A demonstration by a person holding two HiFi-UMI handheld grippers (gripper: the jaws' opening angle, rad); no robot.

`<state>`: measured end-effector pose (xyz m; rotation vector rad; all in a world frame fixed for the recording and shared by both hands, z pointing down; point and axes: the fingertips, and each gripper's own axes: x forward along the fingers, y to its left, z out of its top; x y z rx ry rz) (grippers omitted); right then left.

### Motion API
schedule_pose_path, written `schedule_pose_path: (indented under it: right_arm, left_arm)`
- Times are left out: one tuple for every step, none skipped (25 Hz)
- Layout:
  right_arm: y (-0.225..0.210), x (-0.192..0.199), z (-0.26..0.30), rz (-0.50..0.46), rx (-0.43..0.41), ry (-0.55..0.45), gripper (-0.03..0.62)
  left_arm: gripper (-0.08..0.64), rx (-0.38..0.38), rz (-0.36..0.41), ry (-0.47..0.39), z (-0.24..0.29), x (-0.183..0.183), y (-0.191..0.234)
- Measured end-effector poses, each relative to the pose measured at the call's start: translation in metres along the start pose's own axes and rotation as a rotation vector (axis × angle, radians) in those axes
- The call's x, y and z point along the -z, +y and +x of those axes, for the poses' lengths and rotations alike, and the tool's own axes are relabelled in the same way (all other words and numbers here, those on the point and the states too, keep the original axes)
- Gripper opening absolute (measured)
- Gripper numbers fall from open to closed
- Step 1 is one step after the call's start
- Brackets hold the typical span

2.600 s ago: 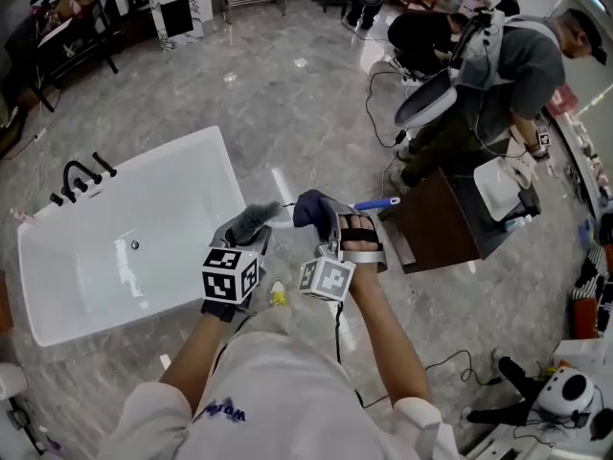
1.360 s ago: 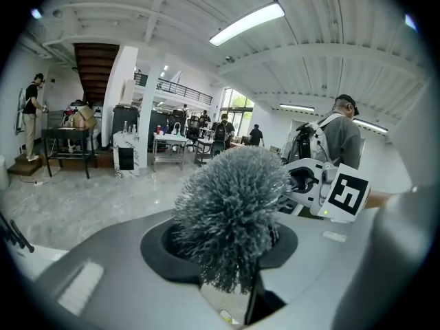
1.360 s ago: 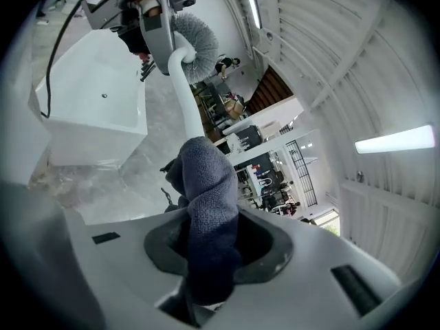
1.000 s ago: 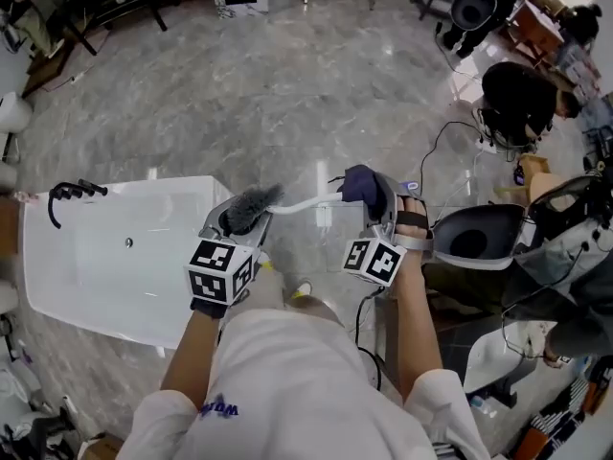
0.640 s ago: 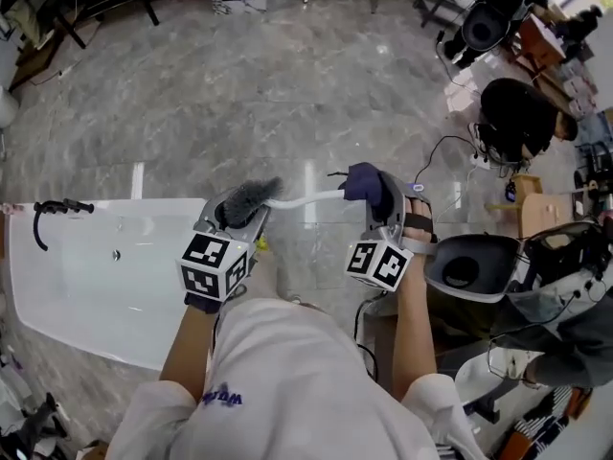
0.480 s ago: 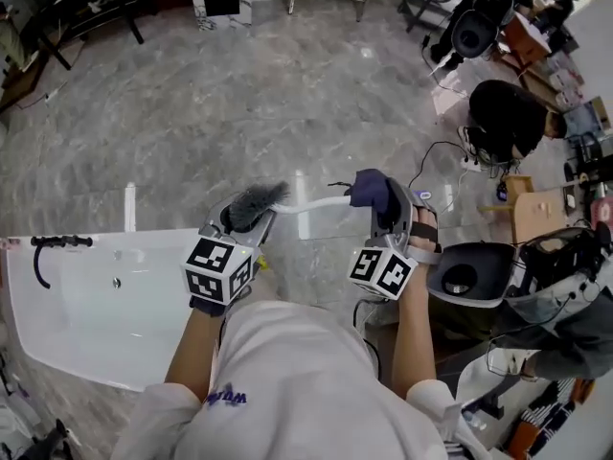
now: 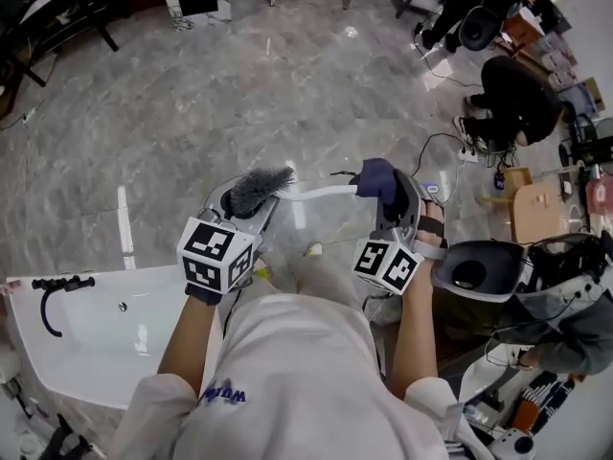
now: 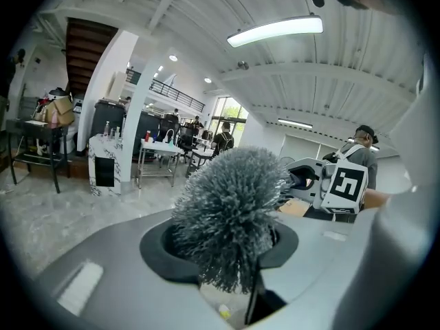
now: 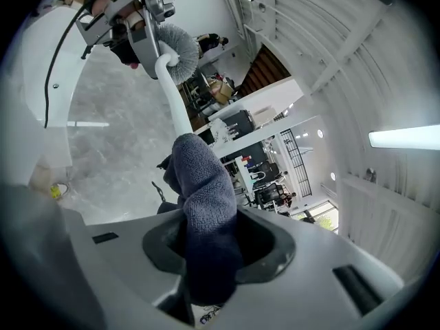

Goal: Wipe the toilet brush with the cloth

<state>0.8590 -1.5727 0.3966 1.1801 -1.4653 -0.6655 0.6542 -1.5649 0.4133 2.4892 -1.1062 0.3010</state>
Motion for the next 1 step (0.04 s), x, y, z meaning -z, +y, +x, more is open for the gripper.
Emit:
schedule_pose_path:
  right_arm:
    - [-0.0022, 0.0022, 0.0135, 0.004, -0.003, 0.002, 0.133]
  left_arm:
    - [0.16, 0.001, 0.002, 0.004, 0.0128, -0.0028, 0.0061]
